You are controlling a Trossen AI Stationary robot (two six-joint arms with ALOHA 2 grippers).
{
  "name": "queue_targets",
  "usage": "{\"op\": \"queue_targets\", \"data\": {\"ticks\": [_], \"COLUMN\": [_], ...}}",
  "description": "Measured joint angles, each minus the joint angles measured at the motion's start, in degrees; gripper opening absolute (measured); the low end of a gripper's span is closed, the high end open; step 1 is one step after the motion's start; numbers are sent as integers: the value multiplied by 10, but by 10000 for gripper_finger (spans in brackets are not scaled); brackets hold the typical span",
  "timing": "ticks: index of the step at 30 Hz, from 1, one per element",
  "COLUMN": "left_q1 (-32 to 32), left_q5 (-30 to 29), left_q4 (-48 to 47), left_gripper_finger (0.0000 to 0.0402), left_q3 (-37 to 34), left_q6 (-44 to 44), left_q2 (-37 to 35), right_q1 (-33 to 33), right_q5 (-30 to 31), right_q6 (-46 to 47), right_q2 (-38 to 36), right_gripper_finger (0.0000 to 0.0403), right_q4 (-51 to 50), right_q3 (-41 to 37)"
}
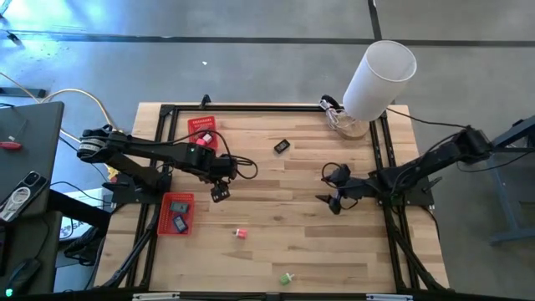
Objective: Pick & Place Office items
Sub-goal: Put the black digital clock into the bottom red bin
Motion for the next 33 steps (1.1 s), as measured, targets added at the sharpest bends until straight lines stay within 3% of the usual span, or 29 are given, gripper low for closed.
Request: {"op": "queue_targets", "data": {"ticks": [7, 16, 26, 33], "left_q1": [0, 0, 0, 0], "left_q5": [0, 0, 1, 2], "left_q4": [0, 0, 0, 0], "left_gripper_finger": [287, 287, 287, 287], "left_q3": [0, 0, 0, 0], "left_q6": [0, 0, 0, 0], "left_q2": [0, 0, 0, 0], "right_q1": [1, 1, 1, 1], "right_q5": [-27, -68, -127, -127], "right_q6": [-30, -18, -13, -13], "right_q2": [-19, -19, -19, -19], "right_gripper_finger": [329, 281, 268, 267], "right_q4": [-49, -236, -240, -216], "right_q3": [31, 112, 117, 117]}}
